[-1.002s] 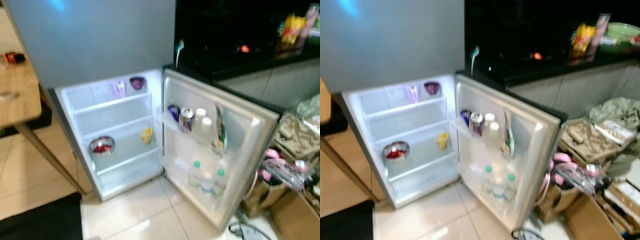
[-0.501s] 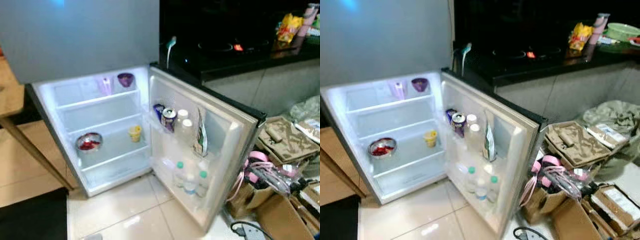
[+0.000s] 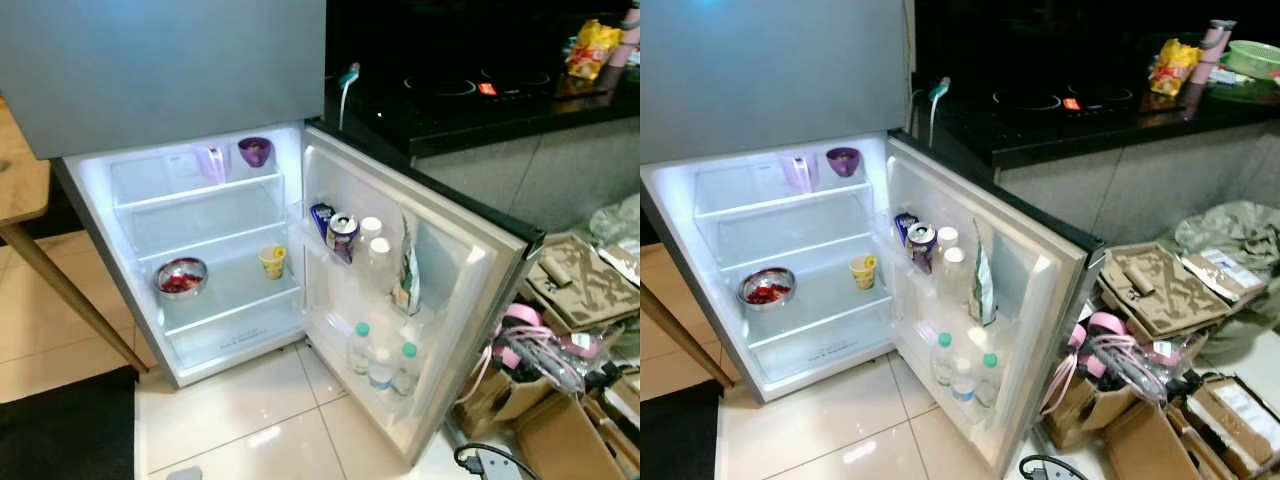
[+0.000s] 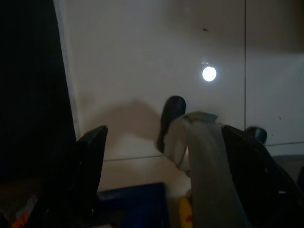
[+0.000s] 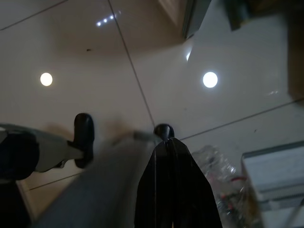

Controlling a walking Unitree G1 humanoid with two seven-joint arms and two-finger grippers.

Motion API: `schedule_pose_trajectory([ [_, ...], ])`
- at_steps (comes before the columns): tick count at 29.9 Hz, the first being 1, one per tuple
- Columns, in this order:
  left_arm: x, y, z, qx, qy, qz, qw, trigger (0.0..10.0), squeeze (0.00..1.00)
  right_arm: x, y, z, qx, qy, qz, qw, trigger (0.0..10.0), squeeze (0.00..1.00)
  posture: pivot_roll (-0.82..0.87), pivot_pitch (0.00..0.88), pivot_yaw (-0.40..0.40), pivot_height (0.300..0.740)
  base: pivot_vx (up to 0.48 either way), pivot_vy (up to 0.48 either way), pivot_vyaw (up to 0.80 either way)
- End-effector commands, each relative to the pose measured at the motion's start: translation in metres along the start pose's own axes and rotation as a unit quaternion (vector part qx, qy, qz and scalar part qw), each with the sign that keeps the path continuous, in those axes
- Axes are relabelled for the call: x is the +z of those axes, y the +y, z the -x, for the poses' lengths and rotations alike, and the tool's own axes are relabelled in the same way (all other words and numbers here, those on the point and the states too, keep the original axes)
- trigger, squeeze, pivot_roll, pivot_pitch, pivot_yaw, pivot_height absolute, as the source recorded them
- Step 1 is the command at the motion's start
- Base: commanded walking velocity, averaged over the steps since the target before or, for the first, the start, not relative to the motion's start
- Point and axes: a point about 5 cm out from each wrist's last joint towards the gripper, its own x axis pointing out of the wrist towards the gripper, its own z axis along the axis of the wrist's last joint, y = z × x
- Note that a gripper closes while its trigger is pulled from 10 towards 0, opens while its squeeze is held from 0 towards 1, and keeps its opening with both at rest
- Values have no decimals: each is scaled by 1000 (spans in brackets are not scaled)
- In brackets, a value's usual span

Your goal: Restocking fridge

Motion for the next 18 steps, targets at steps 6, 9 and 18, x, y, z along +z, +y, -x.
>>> schedule_pose_trajectory([
  [6,-3,3,1,5,6,-4,1000,10000,0,16,-7,0,-7,-32,-19,999,10000,0,-83,0,-1,740,0,0,0],
  [9,-3,3,1,4,7,-6,1000,10000,0,26,-5,-1,-4,-45,-19,999,10000,0,-78,0,0,740,0,0,0],
  [18,-1,2,0,4,4,-8,1000,10000,0,14,-1,-1,5,-26,-5,1000,10000,0,-61,0,-3,740,0,0,0],
])
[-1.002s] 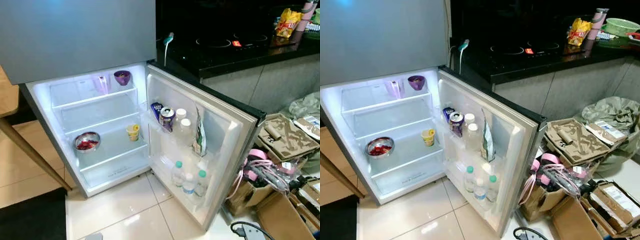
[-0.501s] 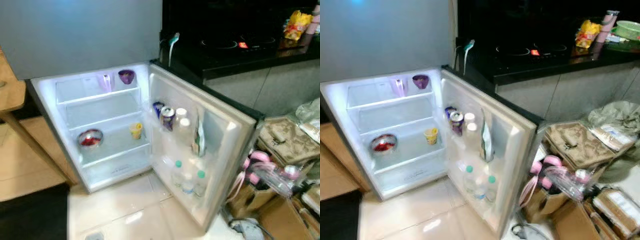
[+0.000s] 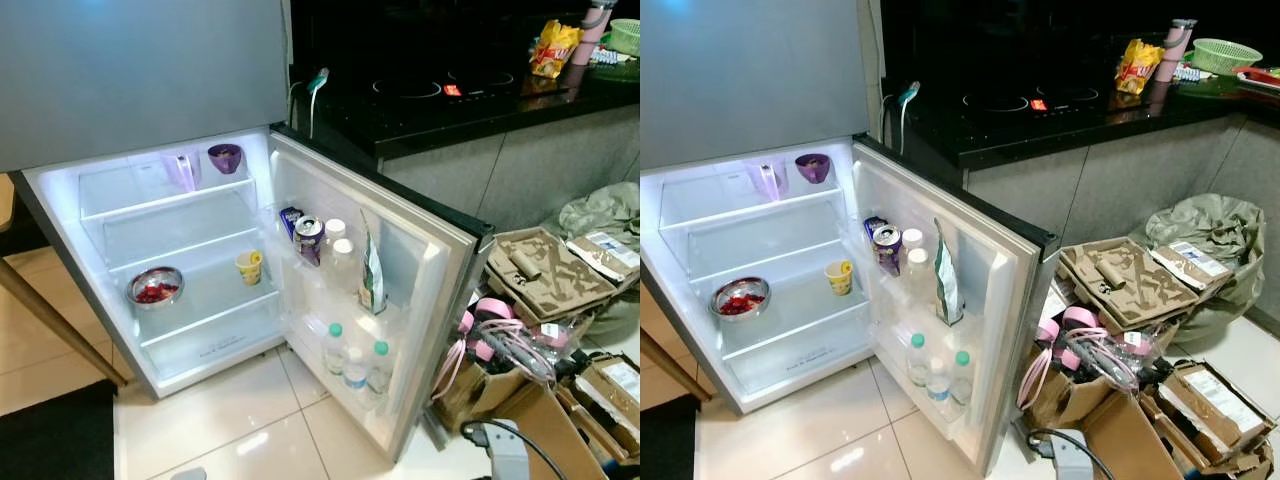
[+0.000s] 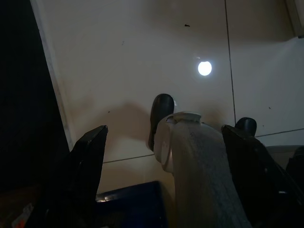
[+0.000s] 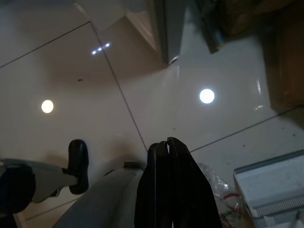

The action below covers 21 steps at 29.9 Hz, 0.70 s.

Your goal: Restocking fridge

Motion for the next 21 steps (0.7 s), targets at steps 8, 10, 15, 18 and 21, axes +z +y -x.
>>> schedule_pose_trajectory([
  [8,0,4,0,3,4,-12,1000,10000,0,-30,-7,7,-10,43,-1,999,10000,0,-61,0,-1,740,0,0,567],
  [10,0,4,0,3,5,-13,1000,10000,0,-31,-8,8,-13,43,-10,999,10000,0,-61,0,-1,740,0,0,800],
  [15,0,3,0,2,6,-16,1000,10000,0,-29,-8,7,-13,41,-2,999,10000,0,-59,0,-3,740,0,0,305],
  [18,-1,2,0,-1,7,-18,1000,10000,0,-25,-8,6,-16,37,1,999,10000,0,-68,0,-6,740,0,0,0],
  [21,-3,-1,0,-4,9,-17,1000,10000,0,-22,-9,6,-19,34,1,999,10000,0,-73,0,-8,740,0,0,0],
])
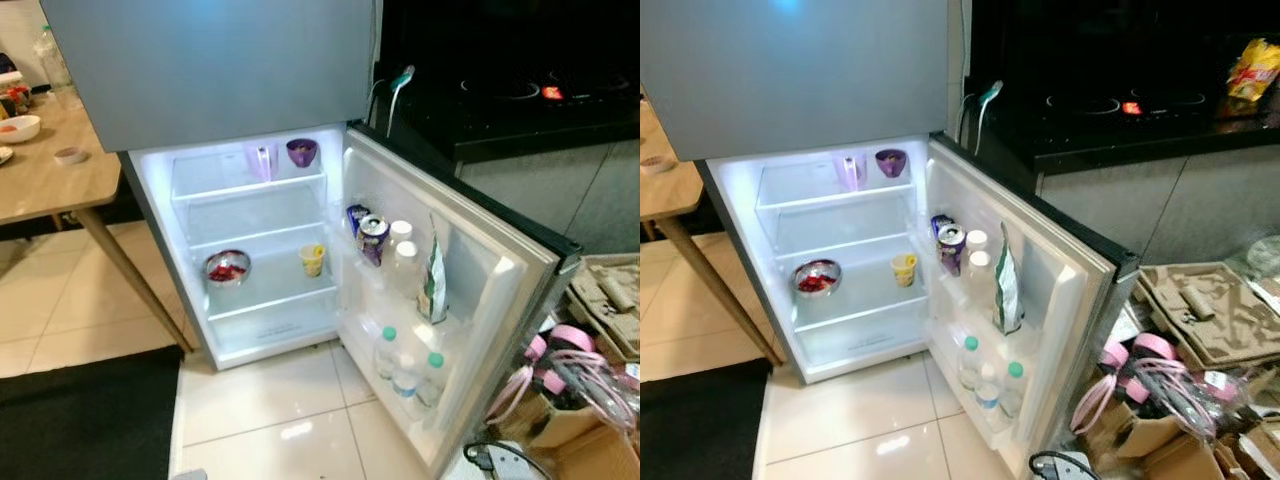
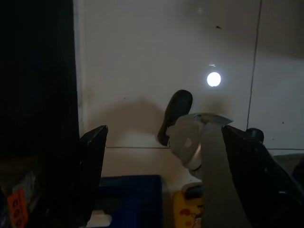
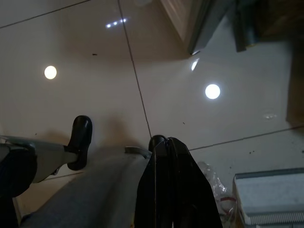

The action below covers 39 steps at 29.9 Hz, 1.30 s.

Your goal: Restocking fridge

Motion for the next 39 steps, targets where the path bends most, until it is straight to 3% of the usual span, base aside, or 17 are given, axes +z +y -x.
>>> schedule_pose_trajectory([
  [1,-2,-1,0,-2,6,-8,1000,10000,0,0,-1,0,-4,2,-1,1000,10000,0,-73,0,-8,740,0,0,0],
  [5,-2,-2,0,-4,5,-7,1000,10000,0,-1,-2,0,-5,3,-1,1000,10000,0,-72,0,-5,740,0,0,134],
  [28,-3,-2,0,-7,8,-15,1000,10000,0,-7,-2,1,-9,11,-2,1000,10000,0,-81,0,0,740,0,0,785],
  [39,-3,-5,0,-21,12,-32,999,10000,0,-9,-8,2,-38,19,-13,999,10000,0,-87,0,2,740,0,-131,0],
])
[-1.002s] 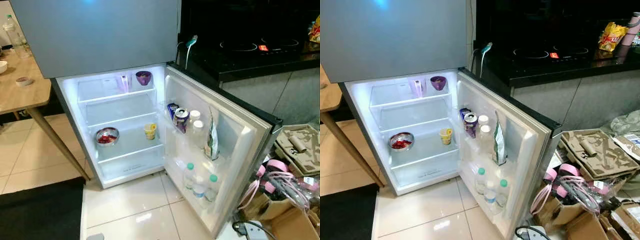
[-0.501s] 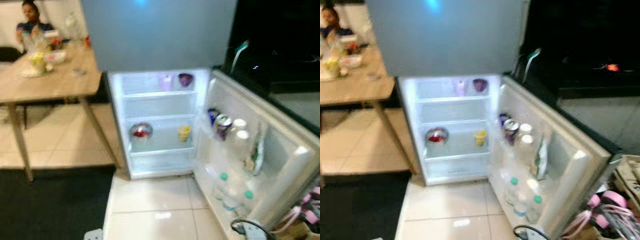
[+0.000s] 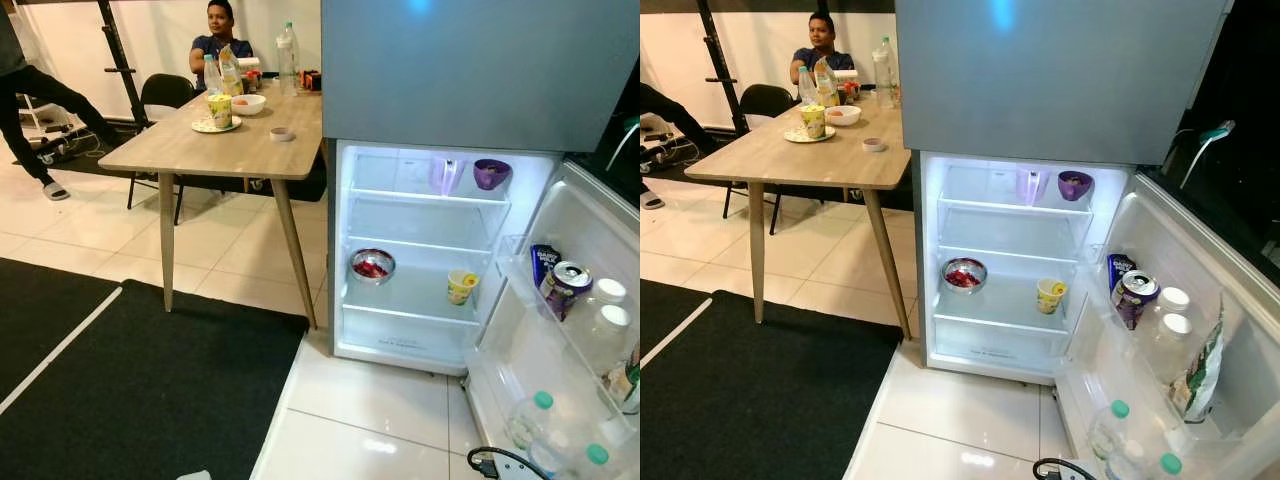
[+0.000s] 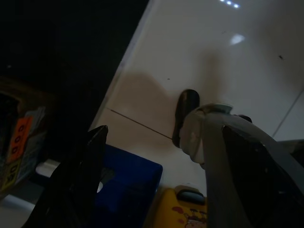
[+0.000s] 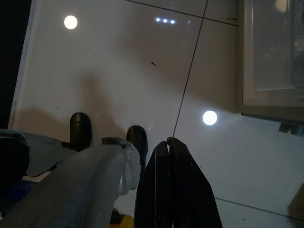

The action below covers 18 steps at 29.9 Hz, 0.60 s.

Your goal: Restocking fridge

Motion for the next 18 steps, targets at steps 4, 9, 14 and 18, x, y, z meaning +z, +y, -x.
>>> schedule_pose_trajectory([
  [4,0,-2,0,-2,2,0,1000,10000,0,-3,-4,1,-12,10,-13,1000,10000,0,-87,0,2,740,0,-459,0],
  [9,-1,-2,0,2,0,9,1000,10000,0,-6,-4,1,-9,21,-11,1000,10000,0,-87,0,2,740,0,-80,-345],
  [14,-1,-2,0,-2,1,12,1000,10000,0,-8,-4,1,-8,27,-18,999,10000,0,-87,0,2,740,0,0,-712],
  [18,-1,-2,0,-3,1,13,1000,10000,0,-10,-4,2,-7,30,-18,999,10000,0,-86,0,1,740,0,0,-714],
])
